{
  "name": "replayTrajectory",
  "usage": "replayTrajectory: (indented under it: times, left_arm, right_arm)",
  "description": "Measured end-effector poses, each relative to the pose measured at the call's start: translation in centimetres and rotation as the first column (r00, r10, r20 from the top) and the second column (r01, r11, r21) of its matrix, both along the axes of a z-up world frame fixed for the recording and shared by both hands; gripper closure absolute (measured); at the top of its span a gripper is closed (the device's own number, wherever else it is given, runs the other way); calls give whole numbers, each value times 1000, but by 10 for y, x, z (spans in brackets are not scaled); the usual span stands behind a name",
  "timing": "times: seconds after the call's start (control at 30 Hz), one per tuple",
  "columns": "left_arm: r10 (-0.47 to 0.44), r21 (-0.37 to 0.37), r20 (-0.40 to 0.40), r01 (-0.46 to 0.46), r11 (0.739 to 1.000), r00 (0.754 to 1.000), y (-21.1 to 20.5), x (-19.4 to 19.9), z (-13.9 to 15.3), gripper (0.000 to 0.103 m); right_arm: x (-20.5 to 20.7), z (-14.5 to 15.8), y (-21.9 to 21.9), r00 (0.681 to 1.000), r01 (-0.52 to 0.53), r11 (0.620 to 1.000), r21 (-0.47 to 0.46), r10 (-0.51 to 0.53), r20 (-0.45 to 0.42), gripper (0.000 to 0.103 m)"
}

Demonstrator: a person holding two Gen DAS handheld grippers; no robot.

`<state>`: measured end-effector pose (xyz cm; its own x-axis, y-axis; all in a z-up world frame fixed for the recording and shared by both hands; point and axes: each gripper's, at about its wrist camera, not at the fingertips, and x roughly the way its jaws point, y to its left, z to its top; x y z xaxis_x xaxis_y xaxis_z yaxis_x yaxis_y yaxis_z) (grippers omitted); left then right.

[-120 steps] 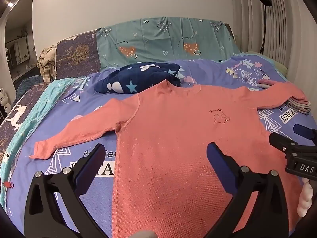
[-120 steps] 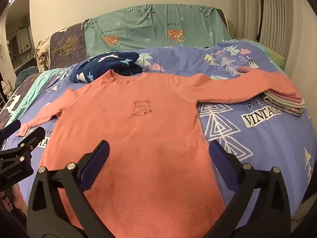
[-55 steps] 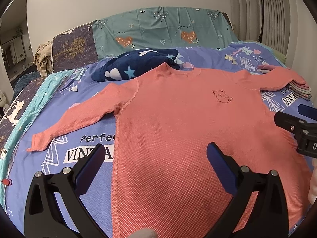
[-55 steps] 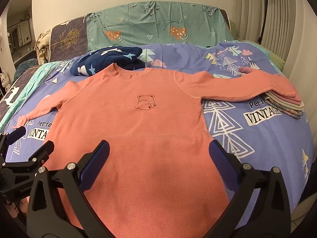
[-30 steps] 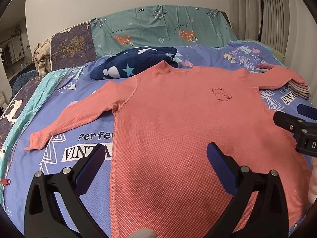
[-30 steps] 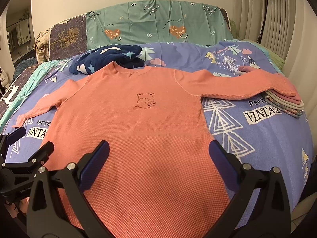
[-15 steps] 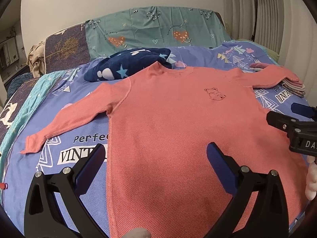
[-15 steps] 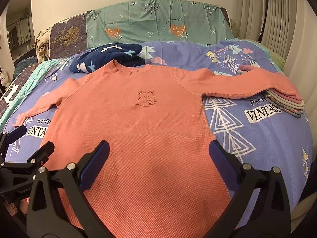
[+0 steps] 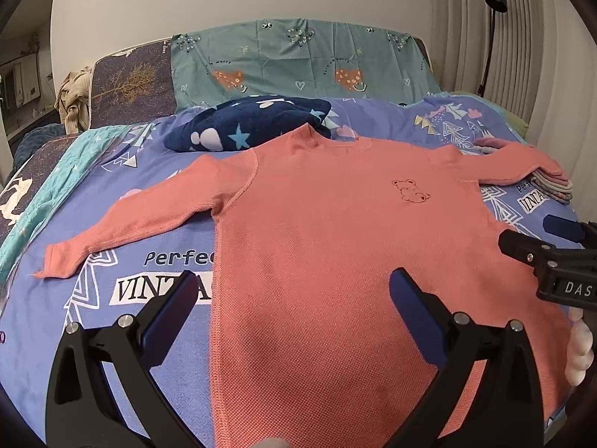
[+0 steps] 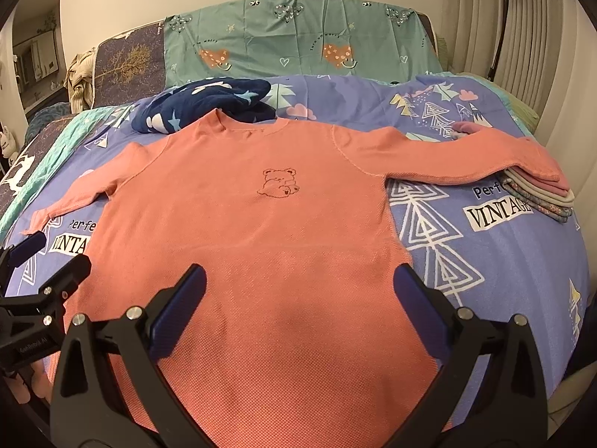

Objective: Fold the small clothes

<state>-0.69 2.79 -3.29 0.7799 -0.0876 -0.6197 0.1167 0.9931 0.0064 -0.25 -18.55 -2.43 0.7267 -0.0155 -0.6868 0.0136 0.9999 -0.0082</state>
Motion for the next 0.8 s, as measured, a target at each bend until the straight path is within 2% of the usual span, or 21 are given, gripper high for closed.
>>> replayTrajectory:
  times: [0.43, 0.6, 0.67, 0.8]
  left_arm:
    - [20, -33, -19, -20, 999, 1000, 18, 1, -7, 1]
    - [-14, -99, -80, 6, 995, 997, 30, 5, -13, 19]
    - [-11, -124, -96, -1, 992, 995, 37, 7, -16, 21]
    - [7, -115, -91, -18, 993, 996, 46, 5, -18, 23]
  right_arm:
    - [2, -1, 13, 1000, -13, 1000, -19, 13, -15, 2]
    - [3, -2, 18, 1000, -20, 999, -26, 20, -21, 2]
    - [3, -3, 21, 999, -25, 999, -29, 24, -23, 2]
    - [4, -4, 27, 999, -32, 999, -36, 31, -25, 2]
